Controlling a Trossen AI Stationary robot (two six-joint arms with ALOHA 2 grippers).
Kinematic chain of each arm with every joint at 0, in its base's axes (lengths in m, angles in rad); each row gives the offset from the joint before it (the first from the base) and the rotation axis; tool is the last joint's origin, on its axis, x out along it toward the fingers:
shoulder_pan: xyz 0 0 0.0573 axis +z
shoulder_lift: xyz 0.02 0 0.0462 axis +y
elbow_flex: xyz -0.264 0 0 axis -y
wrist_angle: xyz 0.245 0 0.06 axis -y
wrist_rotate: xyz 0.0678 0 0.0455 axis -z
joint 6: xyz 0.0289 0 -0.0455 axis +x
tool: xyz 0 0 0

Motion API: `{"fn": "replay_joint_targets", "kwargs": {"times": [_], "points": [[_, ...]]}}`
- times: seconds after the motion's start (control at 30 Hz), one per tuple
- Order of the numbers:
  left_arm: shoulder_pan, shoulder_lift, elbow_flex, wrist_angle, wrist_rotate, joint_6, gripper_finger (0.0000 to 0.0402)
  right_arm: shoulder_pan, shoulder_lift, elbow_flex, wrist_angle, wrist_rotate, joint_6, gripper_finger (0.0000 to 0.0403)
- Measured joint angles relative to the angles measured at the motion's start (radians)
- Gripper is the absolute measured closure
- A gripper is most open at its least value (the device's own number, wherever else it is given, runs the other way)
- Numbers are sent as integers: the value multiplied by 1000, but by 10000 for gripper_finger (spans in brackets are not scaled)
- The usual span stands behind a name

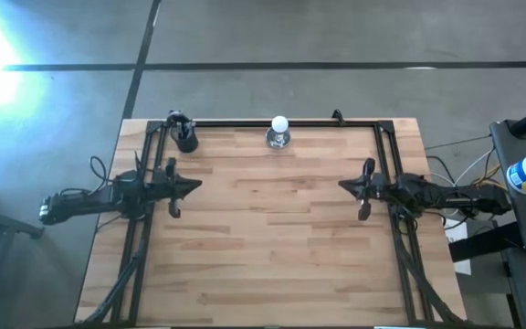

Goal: Put items in baskets/containers
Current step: Return to Home Position

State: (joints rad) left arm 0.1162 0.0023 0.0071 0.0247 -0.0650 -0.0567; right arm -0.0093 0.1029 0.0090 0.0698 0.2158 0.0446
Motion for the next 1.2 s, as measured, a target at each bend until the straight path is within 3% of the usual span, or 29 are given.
{"fn": "replay_joint_targets", "kwargs": {"times": [0.27, 0.47, 1.2], "points": [[1, -1, 0, -9, -8, -22, 401, 0, -103, 1, -27, -39, -42, 394], [7, 2, -1, -8, -41, -19, 401, -17, -78, 1, -23, 27, -41, 394], [7, 41, 2, 9, -68, -93, 401, -20, -60, 1, -22, 28, -48, 394]]}}
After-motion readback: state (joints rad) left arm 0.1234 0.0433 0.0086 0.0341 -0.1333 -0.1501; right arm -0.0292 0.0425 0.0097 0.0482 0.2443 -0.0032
